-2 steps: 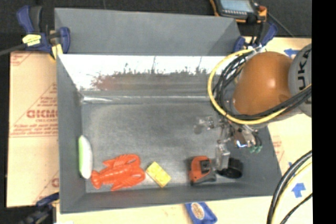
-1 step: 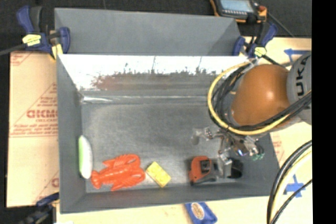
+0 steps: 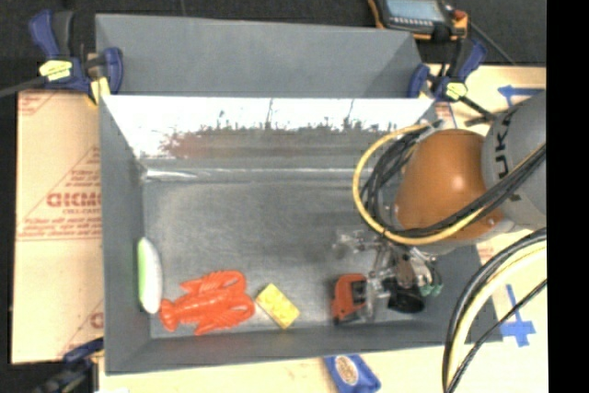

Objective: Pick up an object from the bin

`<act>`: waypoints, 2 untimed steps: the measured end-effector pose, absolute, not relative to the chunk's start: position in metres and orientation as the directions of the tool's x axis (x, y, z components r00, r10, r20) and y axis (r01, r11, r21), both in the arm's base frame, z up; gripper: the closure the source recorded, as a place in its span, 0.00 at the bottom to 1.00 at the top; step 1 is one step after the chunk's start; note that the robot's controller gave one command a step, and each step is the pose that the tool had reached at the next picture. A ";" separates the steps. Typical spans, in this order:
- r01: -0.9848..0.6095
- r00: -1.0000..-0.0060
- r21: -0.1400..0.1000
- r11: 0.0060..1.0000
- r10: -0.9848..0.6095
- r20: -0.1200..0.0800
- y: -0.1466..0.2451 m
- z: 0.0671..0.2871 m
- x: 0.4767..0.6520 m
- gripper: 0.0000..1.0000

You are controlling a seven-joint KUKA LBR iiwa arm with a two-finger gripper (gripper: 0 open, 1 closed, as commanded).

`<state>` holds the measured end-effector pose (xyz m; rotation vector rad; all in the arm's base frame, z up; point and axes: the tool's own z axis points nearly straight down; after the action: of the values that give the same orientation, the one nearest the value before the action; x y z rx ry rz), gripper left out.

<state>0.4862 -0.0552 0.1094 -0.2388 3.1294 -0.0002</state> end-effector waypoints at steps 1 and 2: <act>-0.380 -0.925 0.000 0.925 -0.380 0.001 -0.047 0.087 0.481 0.00; -0.339 -0.941 -0.003 0.941 -0.339 -0.002 -0.052 0.076 0.477 1.00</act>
Offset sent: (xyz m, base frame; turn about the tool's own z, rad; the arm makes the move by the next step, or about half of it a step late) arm -0.0126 0.0040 -0.0394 -0.1939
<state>0.4772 -0.0525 0.0759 -0.5406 3.0919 -0.0034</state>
